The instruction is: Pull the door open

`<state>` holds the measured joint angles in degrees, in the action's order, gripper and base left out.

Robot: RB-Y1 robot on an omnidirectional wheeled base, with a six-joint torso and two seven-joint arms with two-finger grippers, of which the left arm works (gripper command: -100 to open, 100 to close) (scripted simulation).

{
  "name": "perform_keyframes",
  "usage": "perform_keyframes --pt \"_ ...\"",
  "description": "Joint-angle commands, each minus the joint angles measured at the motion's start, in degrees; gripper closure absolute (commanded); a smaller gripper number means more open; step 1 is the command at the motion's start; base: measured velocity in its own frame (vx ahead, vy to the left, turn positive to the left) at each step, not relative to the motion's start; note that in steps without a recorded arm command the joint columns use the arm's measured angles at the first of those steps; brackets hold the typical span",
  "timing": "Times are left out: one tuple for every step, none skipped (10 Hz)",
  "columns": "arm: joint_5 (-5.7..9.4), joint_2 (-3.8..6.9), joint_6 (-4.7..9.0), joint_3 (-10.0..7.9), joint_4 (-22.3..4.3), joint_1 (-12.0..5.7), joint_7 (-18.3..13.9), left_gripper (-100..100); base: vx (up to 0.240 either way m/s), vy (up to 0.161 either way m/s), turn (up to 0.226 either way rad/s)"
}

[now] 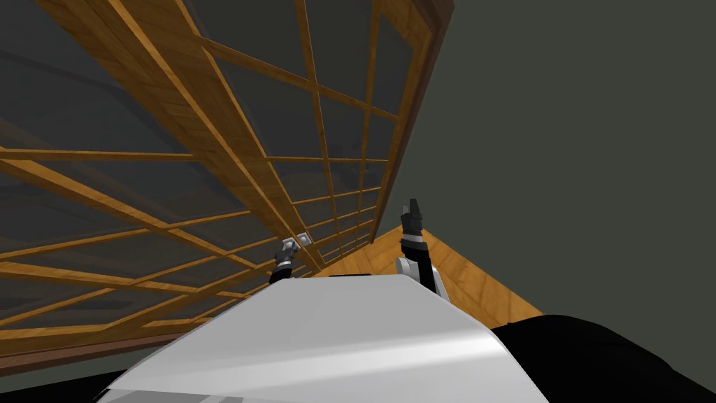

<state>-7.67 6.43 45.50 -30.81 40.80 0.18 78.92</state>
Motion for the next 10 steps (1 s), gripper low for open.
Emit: perform_keyframes --pt "0.33 0.64 -0.50 -0.61 -0.44 1.69 -1.30 100 -0.175 0.003 0.053" --pt "0.33 0.64 -0.50 -0.61 -0.44 1.69 -1.30 100 -0.132 -0.020 0.009" --pt "0.42 0.77 -0.51 -0.74 -0.61 2.02 -1.64 100 -0.087 -0.022 0.052" --pt "0.51 0.90 -0.52 -0.88 -0.79 2.36 -1.98 100 -0.094 -0.018 0.065" --pt "0.60 1.02 -0.53 -1.02 -0.96 2.69 -2.32 100 -0.099 0.006 0.072" --pt "0.60 1.02 -0.53 -1.02 -0.96 2.69 -2.32 100 -0.057 0.000 -0.018" --pt "0.69 1.15 -0.54 -1.16 -1.14 3.03 -2.66 100 -0.061 -0.004 0.028" --pt "0.89 1.41 -0.51 -1.31 -1.55 3.58 -3.90 100 -0.092 -0.016 0.052" --pt "0.99 1.54 -0.49 -1.37 -1.77 3.84 -4.59 100 -0.103 -0.031 0.047" --pt "0.99 1.54 -0.49 -1.37 -1.77 3.84 -4.59 100 -0.063 -0.014 0.018"
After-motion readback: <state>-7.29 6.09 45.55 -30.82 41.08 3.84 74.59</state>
